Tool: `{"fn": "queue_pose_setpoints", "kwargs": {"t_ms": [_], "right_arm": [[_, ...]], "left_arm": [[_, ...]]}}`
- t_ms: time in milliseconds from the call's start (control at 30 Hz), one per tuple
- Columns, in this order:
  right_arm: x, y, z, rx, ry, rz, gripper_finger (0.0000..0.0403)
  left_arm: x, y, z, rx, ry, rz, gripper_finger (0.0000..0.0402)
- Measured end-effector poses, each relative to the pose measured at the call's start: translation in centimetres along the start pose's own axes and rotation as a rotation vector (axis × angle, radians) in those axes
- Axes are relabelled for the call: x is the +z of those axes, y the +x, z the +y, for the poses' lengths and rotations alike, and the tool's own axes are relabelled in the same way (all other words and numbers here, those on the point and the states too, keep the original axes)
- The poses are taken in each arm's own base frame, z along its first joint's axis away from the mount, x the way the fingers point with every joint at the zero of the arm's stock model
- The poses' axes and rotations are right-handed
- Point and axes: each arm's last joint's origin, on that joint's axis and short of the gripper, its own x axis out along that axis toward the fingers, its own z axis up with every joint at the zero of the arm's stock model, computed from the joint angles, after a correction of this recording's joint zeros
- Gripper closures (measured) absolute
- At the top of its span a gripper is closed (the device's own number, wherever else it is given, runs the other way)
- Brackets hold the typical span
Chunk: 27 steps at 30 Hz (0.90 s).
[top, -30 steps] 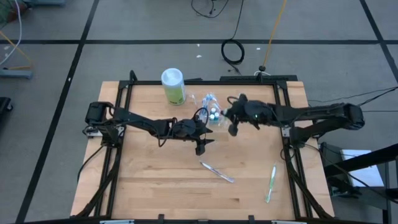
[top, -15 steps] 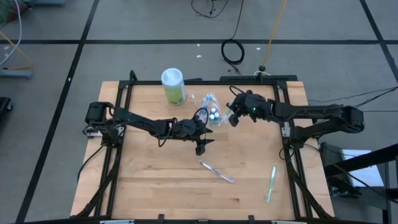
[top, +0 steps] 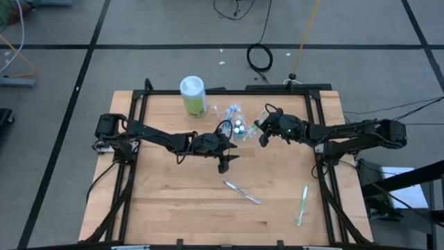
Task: Pick & Place toothbrushing station
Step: Put the top green toothbrush into the transparent organizer
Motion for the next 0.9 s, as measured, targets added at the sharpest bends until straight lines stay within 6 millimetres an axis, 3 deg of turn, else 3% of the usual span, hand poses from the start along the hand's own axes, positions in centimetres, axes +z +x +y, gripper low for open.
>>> {"fn": "queue_pose_setpoints", "kwargs": {"t_ms": [267,567,900], "right_arm": [[0.6,-0.1,0.3,0.028,-0.092,-0.121,0.0336],[0.4,-0.5,0.6,0.044,-0.076,-0.096,0.0266],[0.2,-2.7,1.7,0.111,-0.115,-0.04,0.0246]], "left_arm": [[0.0,0.0,0.0,0.0,0.0,0.0,0.0186],[0.0,0.0,-0.1,-0.017,0.001,0.002,0.0186],[-0.2,-0.1,-1.1,-0.094,0.012,0.017,0.0186]]}}
